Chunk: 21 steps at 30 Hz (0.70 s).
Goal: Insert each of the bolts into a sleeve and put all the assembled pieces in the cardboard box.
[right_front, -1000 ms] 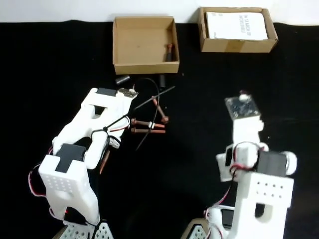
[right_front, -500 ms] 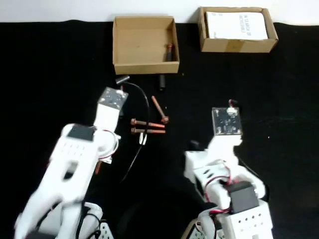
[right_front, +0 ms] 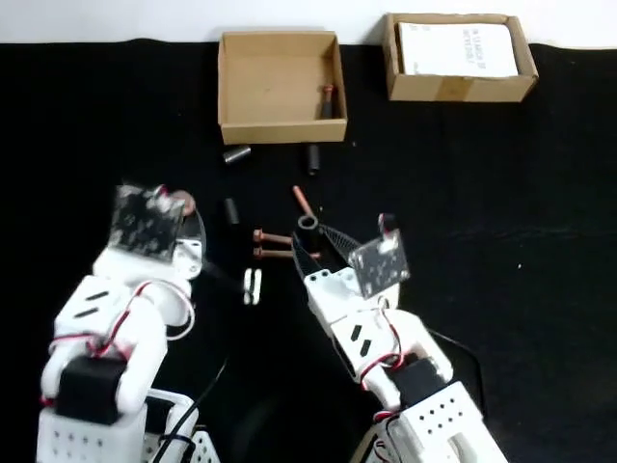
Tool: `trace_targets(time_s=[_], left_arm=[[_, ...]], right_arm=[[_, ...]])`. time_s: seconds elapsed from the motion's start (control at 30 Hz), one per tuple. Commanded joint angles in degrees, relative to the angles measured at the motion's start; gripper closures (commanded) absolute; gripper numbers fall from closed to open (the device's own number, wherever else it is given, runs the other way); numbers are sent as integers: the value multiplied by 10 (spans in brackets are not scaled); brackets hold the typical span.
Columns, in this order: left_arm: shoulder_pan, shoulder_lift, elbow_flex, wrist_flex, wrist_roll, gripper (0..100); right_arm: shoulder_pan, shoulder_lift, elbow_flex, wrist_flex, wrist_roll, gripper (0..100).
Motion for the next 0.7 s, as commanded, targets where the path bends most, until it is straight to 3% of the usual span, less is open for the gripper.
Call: trace_targets(time_s=[0.0, 0.1, 0.37, 0.53, 0.67], left_arm=[[0, -22, -14, -56, 0, 990], [15, 0, -37, -64, 7, 990], [195, 170, -269, -33, 77, 990], [203, 271, -381, -32, 106, 990], [204, 287, -396, -31, 105, 990]], right_arm=[[-3, -13, 63, -172, 22, 991], [-3, -11, 143, -258, 22, 991], [-21, -8, 143, -252, 18, 991], [-23, -7, 143, -246, -30, 991], [-23, -7, 143, -204, -54, 991]])
